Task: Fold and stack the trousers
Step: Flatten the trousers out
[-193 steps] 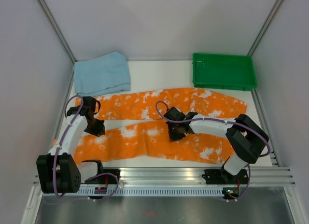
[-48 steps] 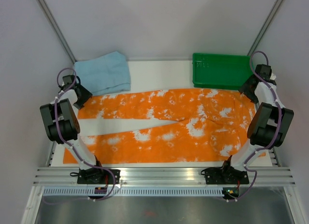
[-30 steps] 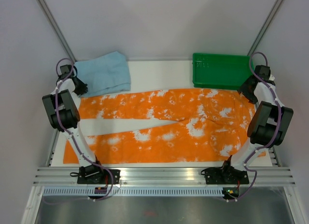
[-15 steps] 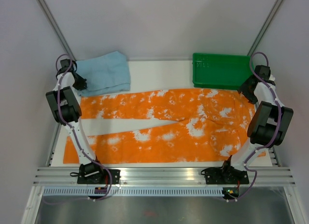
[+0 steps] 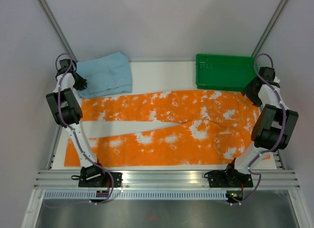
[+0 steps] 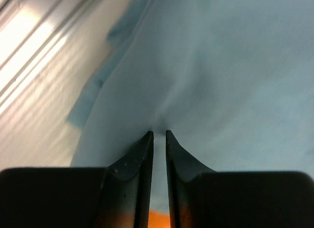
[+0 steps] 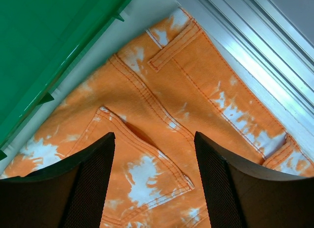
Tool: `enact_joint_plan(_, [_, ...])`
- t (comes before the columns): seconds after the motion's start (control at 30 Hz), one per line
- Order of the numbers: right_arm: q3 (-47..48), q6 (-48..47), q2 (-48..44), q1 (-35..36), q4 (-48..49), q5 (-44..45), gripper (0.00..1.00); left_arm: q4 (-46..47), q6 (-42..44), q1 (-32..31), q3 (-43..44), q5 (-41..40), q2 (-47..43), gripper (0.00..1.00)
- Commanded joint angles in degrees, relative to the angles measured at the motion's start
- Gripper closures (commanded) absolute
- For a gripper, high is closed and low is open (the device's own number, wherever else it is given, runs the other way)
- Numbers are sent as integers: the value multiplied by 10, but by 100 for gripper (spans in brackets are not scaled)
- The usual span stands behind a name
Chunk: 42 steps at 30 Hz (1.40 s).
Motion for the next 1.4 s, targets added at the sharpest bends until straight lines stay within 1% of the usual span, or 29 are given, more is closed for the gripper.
enact_joint_plan(0.0, [2, 1, -25, 0, 9, -3, 27, 17, 21, 5, -87, 2, -111, 78])
enact_joint_plan(0.03, [-1, 1, -25, 0, 13, -5, 27, 28, 16, 5, -147, -1, -160, 78])
enact_joint_plan(0.07, [-2, 2, -24, 0, 15, -10, 27, 55, 8, 5, -178, -7, -184, 78])
enact_joint_plan(0.1, [-6, 1, -24, 0, 24, -18, 27, 82, -2, 5, -231, -9, -229, 78])
enact_joint_plan(0.23, [-10, 1, -16, 0, 33, -32, 27, 120, -15, 5, -313, -25, -283, 79])
enact_joint_plan(0.33, [-16, 0, -11, 0, 40, -34, 27, 101, -22, 6, -319, -29, -287, 77])
enact_joint_plan(0.37, [-17, 0, -11, 0, 42, -36, 27, 95, -22, 4, -320, -29, -283, 74])
enact_joint_plan(0.53, [-21, -9, -12, 0, 42, -29, 27, 72, -13, 8, -341, -27, -280, 67])
enact_joint_plan(0.67, [-19, -14, -8, -1, 39, -8, 24, 65, -10, 31, -358, -15, -282, 63])
enact_joint_plan(0.7, [-19, -14, -6, -3, 39, -5, 24, 69, -9, 36, -364, 0, -283, 62])
enact_joint_plan(0.73, [-18, -14, -3, -4, 38, -4, 23, 82, -6, 42, -374, 13, -284, 59])
enact_joint_plan(0.77, [-17, -10, 3, -9, 37, -9, 18, 88, -5, 47, -377, 21, -281, 58])
enact_joint_plan(0.8, [-17, -6, 4, -12, 37, -13, 17, 95, -1, 58, -380, 33, -279, 55])
enact_joint_plan(0.83, [-17, -3, 5, -13, 39, -18, 17, 118, 9, 64, -386, 76, -272, 48])
enact_joint_plan(0.87, [-17, -2, 4, -13, 42, -21, 14, 125, 11, 70, -387, 93, -269, 40])
enact_joint_plan(0.9, [-19, -2, 3, -14, 46, -23, 12, 133, 15, 76, -389, 107, -265, 38])
enact_joint_plan(0.97, [-19, 0, 2, -14, 51, -16, 9, 146, 28, 76, -387, 116, -253, 36])
enact_joint_plan(1.1, [-24, -10, 12, -17, 65, 2, 7, 161, 42, 76, -392, 130, -240, 36])
enact_joint_plan(1.23, [-34, -44, 29, -33, 84, -21, 6, 168, 60, 76, -396, 131, -232, 37])
enact_joint_plan(1.37, [-54, -101, 39, -37, 133, -50, 5, 164, 73, 76, -392, 136, -224, 36])
